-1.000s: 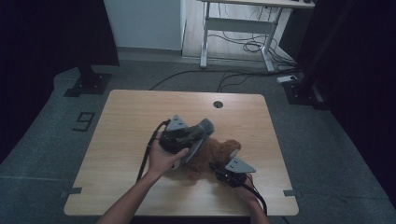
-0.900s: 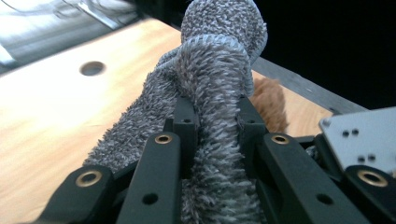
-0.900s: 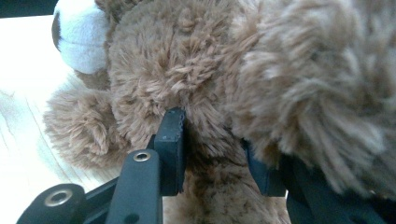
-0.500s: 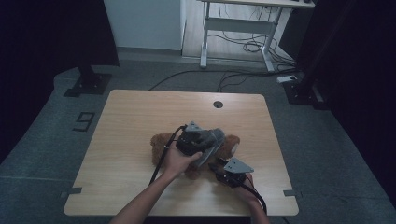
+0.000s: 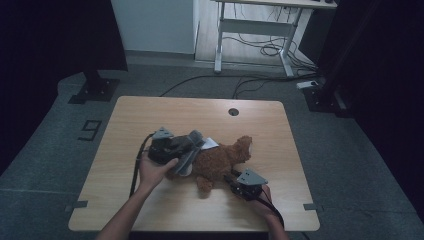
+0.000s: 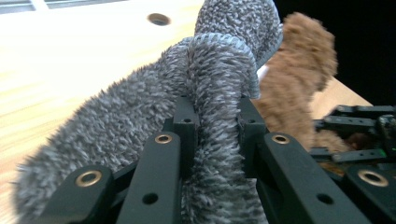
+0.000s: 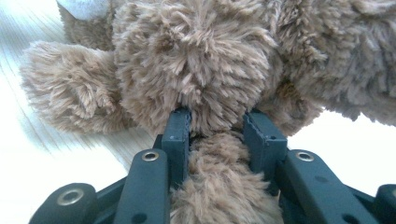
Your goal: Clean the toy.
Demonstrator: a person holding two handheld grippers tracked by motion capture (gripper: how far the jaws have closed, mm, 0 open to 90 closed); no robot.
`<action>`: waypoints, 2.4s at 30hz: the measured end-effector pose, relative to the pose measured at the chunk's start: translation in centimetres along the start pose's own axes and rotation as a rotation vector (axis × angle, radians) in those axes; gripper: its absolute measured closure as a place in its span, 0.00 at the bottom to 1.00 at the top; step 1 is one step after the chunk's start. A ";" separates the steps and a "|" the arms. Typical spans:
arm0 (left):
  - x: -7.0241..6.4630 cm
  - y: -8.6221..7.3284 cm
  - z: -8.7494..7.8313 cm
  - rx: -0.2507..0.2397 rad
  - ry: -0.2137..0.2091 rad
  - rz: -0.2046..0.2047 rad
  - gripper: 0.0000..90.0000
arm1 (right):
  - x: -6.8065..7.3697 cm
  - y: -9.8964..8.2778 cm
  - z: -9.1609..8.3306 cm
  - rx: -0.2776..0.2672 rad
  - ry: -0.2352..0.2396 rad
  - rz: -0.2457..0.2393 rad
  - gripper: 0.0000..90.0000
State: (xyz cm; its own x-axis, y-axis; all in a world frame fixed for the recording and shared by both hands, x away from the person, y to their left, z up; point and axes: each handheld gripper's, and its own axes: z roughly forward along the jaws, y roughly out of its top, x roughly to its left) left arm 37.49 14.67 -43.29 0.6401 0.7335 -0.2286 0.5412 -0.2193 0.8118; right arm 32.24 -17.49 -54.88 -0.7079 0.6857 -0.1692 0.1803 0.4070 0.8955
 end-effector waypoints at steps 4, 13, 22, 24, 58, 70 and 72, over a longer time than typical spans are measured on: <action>2.9 -1.5 -1.7 0.010 0.067 -0.048 0.83 | 0.0 0.0 0.0 0.004 0.000 -0.003 0.72; 5.1 -3.8 -1.6 -0.006 0.034 -0.126 0.83 | 0.0 0.0 0.0 0.002 -0.002 -0.004 0.71; 3.9 -5.9 -1.3 -0.043 0.049 -0.092 0.85 | 0.1 0.0 0.0 -0.005 0.011 0.003 0.64; 3.9 -6.1 -1.4 -0.046 0.043 -0.097 0.85 | 0.2 0.0 0.0 -0.003 0.012 -0.001 0.63; 3.8 -8.6 -1.2 -0.070 -0.002 -0.097 0.86 | -5.1 10.3 5.9 0.219 0.205 0.122 0.14; 3.6 -8.3 -1.6 -0.052 -0.018 -0.108 0.86 | -3.5 7.7 4.4 0.119 0.176 0.099 0.35; 3.5 -7.6 -2.0 -0.042 -0.023 -0.107 0.86 | -2.9 7.3 3.9 0.093 0.167 0.069 0.39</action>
State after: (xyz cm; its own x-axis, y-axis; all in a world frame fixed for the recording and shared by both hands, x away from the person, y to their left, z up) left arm 34.54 20.14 -49.16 0.5927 0.7359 -0.3273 0.5840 -0.1129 0.8038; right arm 38.28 -14.20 -49.48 -0.7936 0.6077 -0.0312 0.2892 0.4218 0.8593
